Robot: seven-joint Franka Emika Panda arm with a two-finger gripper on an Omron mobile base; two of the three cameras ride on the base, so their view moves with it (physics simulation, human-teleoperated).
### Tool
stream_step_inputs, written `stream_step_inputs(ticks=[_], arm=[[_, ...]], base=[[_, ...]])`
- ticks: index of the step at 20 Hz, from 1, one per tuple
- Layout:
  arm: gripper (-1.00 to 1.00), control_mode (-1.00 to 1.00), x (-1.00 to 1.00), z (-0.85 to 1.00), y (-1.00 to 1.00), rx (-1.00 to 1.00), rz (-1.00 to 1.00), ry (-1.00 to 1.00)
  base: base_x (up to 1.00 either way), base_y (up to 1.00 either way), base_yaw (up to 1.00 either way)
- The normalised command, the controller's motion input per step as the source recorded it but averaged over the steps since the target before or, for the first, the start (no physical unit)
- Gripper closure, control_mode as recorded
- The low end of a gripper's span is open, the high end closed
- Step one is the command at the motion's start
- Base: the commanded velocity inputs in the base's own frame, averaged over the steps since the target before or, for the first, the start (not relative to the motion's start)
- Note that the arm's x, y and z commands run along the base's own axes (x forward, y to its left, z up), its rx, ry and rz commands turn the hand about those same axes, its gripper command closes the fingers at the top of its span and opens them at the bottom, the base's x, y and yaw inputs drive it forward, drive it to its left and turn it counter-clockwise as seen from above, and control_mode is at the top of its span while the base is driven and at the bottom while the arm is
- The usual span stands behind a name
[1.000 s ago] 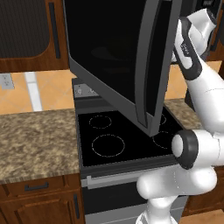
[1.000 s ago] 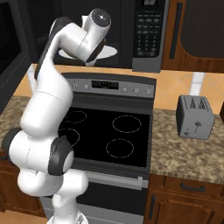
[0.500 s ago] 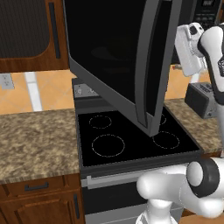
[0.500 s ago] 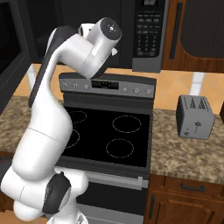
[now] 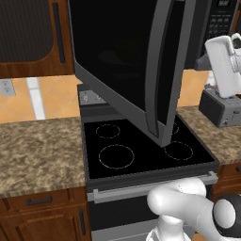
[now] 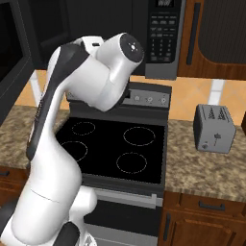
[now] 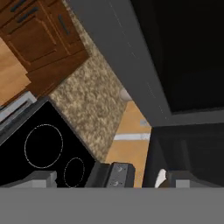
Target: Open the microwave, place the bowl with waffle inside the microwave, then close the microwave door and turn it on.
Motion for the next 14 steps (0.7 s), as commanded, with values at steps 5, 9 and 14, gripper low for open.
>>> stream_step_inputs(ticks=[5, 9, 14], arm=[[-1.0, -1.0, -1.0, 0.0, 0.44, 0.0, 0.09, -0.07], [-1.0, -1.0, -1.0, -0.05, 0.43, 0.0, 0.11, -0.22], [-1.0, -1.0, -1.0, 0.0, 0.52, 0.05, 0.07, -0.12]], base=[[0.0, 0.0, 0.0], [0.0, 0.0, 0.0], [0.0, 0.0, 0.0]])
